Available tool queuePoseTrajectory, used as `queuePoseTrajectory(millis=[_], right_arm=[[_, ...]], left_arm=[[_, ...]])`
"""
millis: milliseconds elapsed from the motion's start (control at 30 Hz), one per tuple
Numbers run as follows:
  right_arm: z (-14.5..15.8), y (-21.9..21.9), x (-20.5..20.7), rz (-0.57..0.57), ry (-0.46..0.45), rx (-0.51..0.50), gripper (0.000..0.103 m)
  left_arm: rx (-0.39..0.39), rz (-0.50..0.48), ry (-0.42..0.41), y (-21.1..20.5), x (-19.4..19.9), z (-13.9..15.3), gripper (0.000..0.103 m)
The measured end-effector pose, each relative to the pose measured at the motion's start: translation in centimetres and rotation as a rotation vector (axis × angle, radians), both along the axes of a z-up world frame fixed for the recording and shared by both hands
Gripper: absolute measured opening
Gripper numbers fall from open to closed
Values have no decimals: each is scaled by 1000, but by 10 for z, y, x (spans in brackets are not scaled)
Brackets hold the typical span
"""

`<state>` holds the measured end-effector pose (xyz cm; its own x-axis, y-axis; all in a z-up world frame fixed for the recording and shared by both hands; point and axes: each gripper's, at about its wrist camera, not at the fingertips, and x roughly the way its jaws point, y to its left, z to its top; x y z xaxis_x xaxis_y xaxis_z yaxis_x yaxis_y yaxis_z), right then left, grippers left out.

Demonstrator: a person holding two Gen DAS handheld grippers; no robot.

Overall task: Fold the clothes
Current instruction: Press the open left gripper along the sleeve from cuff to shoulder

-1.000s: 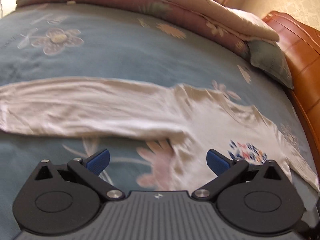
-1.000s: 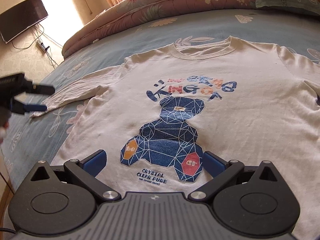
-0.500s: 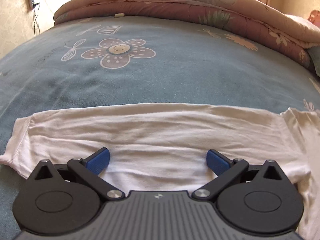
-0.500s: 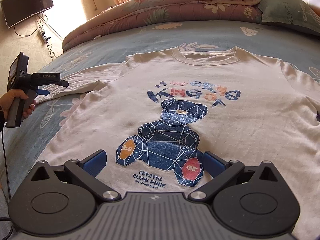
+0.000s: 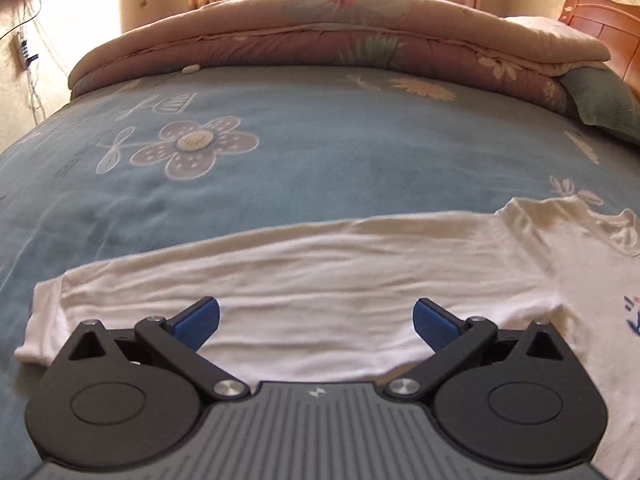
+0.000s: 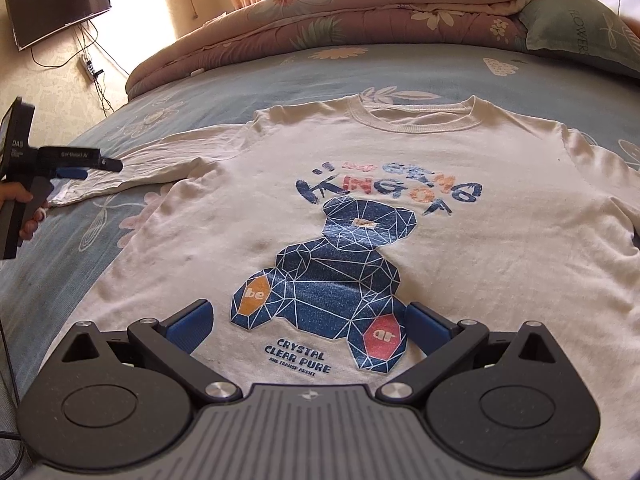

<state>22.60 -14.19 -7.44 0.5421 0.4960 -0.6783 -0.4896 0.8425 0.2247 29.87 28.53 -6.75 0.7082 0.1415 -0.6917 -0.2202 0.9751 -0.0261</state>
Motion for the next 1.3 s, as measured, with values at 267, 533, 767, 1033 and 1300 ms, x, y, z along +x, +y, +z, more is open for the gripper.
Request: queuePoseTrajectory(millis=[267,533,767,1033,1300], right_arm=[[1,-1,1,5,4,2,103],[0,-3,2,-4,11,22,103],[0,-1,0,3,-3,1,103],[0,-3,2,-2,6,20,103],[-1,1,0,7,-16,-7,103]], left_arm=[[-93,8,50,-15,-1,-35,102],[-141,43,24,20,-5,-3,102],[-181,181,45,67,-8,-32,102],[-190,174,42,83,-32,-13,102],[-272,311,11,129,-43,-31,102]])
